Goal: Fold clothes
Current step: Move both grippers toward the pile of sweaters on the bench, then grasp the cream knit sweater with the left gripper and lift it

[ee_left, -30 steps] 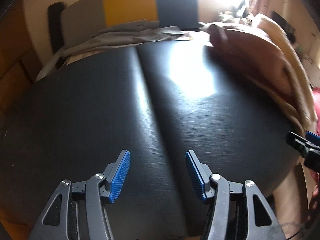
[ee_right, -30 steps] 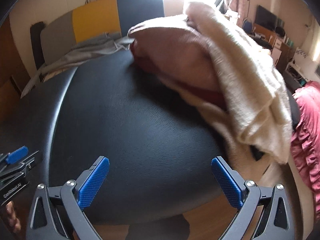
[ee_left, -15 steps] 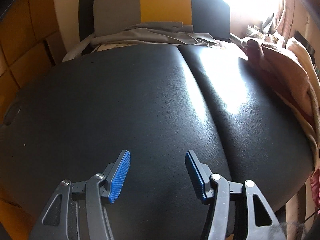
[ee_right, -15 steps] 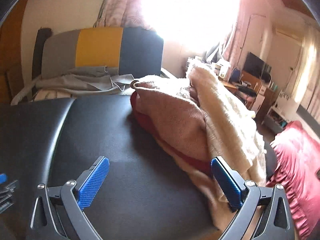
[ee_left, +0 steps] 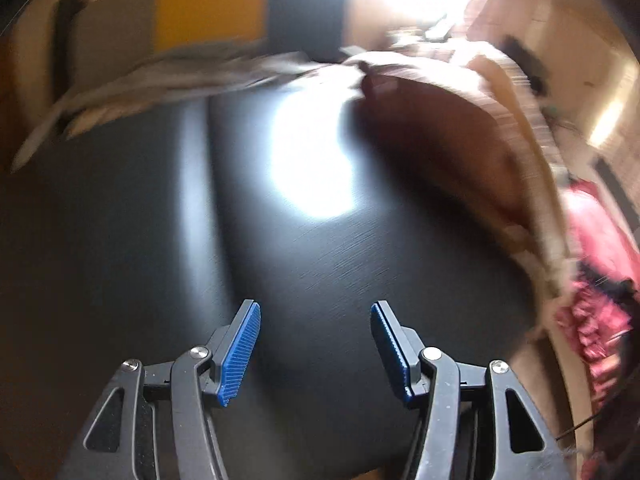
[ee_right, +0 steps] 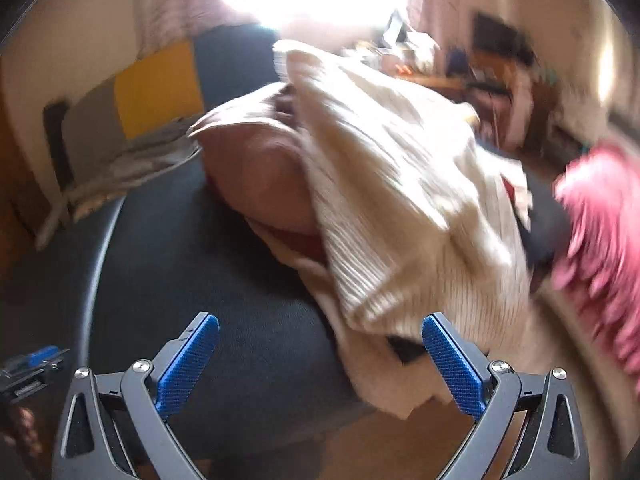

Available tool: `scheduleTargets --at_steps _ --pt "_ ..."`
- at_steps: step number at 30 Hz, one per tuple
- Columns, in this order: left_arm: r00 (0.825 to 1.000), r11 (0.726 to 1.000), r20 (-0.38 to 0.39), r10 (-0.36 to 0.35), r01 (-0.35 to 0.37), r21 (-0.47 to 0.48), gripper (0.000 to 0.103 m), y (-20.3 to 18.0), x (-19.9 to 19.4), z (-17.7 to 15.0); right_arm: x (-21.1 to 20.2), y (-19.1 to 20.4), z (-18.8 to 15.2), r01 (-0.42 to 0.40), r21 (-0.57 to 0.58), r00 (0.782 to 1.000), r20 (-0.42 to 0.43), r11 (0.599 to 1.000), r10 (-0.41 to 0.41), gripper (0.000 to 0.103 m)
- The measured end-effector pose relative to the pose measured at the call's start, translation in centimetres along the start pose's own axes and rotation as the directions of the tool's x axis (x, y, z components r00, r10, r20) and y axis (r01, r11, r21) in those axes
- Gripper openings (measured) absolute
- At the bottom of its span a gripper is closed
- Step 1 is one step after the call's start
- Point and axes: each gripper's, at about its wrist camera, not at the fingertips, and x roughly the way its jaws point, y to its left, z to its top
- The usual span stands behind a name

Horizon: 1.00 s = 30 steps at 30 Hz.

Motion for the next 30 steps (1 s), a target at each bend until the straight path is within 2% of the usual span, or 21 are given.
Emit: scheduleTargets --at_steps 2,4,7,11,15,18,22,26,30 --pt "0.993 0.990 0.005 -0.121 0.121 0.072 0.060 -4.2 -0.4 3.3 0.3 -1.5 -0.6 -0.034 0.084 0.999 -0.012 0.996 0.035 0.103" --pt "0.977 0.965 -0.017 -0.214 0.215 0.150 0.060 -8.3 -0.4 7.1 0.8 -2.4 -1.1 -0.070 0.135 0.997 -0.016 0.988 0.073 0.103" --pt "0.959 0.936 -0.026 -0.281 0.280 0.215 0.060 -14.5 -0.5 12.2 1.9 -2.9 -1.4 -0.085 0.132 0.995 -0.036 0.988 0.090 0.103" --pt "0.947 0.913 -0.042 -0.319 0.319 0.253 0.060 -21.2 1.3 18.2 1.9 -1.9 -3.1 -0.072 0.031 0.996 -0.046 0.997 0.073 0.103" --pt "0.960 0.920 -0.083 -0.266 0.279 0.274 0.060 -26.3 4.5 21.6 2.2 -0.4 -3.3 -0.081 -0.059 0.996 -0.052 0.995 0.078 0.103" --pt "0.979 0.939 -0.106 -0.176 0.199 0.281 0.057 -28.6 7.9 23.5 2.6 -0.1 -3.4 -0.079 -0.100 0.996 -0.049 0.992 0.075 0.103" --pt "0.983 0.965 -0.160 -0.089 0.125 0.231 0.055 -28.4 12.0 24.7 3.6 -0.4 -3.8 -0.090 -0.094 0.994 -0.071 0.991 0.084 0.103" --pt "0.987 0.971 -0.160 -0.020 0.058 0.233 0.051 -28.1 14.1 24.9 4.5 -0.9 -4.1 -0.102 -0.069 0.991 -0.091 0.992 0.095 0.103" --pt "0.979 0.980 -0.202 -0.024 0.063 0.191 0.026 -27.9 15.7 24.8 5.7 -1.8 -3.8 -0.121 -0.055 0.987 -0.114 0.991 0.115 0.103"
